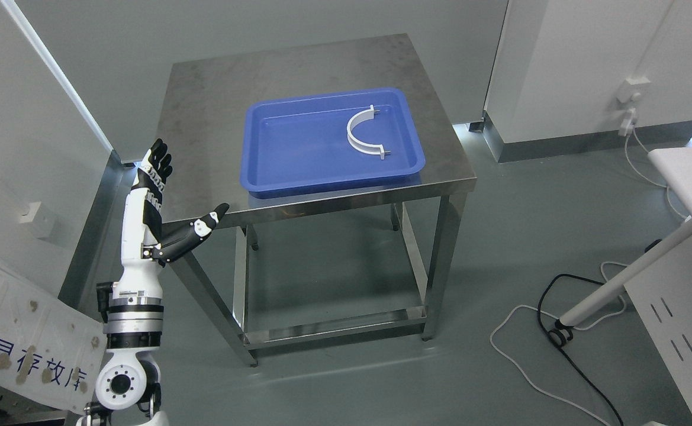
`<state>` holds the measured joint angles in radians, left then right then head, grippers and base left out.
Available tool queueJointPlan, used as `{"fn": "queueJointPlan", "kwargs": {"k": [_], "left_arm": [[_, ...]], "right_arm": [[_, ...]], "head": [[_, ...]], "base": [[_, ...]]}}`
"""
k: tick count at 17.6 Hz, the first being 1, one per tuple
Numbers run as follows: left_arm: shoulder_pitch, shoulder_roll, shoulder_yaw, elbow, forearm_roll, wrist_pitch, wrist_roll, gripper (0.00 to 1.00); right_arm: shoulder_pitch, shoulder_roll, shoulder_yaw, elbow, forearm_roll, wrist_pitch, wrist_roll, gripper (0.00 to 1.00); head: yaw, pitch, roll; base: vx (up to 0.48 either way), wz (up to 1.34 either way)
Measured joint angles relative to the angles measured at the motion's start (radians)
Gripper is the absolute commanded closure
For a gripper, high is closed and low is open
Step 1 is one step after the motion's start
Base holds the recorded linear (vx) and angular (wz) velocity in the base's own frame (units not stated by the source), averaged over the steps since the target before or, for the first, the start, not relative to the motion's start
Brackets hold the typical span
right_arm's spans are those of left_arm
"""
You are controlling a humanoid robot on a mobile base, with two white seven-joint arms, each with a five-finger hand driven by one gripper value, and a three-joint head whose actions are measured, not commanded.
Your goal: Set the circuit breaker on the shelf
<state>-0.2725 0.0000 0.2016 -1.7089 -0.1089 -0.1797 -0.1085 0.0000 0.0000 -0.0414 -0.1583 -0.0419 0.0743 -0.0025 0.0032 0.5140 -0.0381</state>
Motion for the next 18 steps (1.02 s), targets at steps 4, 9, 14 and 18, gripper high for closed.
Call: {"fn": "queueJointPlan", "kwargs": {"k": [4,9,14,18], "left_arm": [[0.003,0.000,0.000,0.000,0.000,0.000,0.000,0.00],[0.003,0.000,0.001,0.001,0.000,0.000,0.001,0.00],[0.002,0.000,0.001,0.001,0.000,0.000,0.000,0.00],[0.002,0.000,0.002,0.001,0.000,0.000,0.000,0.00]], "right_arm": [[0.000,0.000,0.000,0.000,0.000,0.000,0.000,0.00],[0.000,0.000,0.000,0.000,0.000,0.000,0.000,0.00],[0.000,0.000,0.000,0.000,0.000,0.000,0.000,0.00],[0.000,0.000,0.000,0.000,0.000,0.000,0.000,0.00]], "head": [[0.0000,0.000,0.000],[0.0000,0.000,0.000],[0.0000,0.000,0.000],[0.0000,0.000,0.000]], "base": [[0.000,0.00],[0.000,0.00],[0.000,0.00],[0.000,0.00]]}}
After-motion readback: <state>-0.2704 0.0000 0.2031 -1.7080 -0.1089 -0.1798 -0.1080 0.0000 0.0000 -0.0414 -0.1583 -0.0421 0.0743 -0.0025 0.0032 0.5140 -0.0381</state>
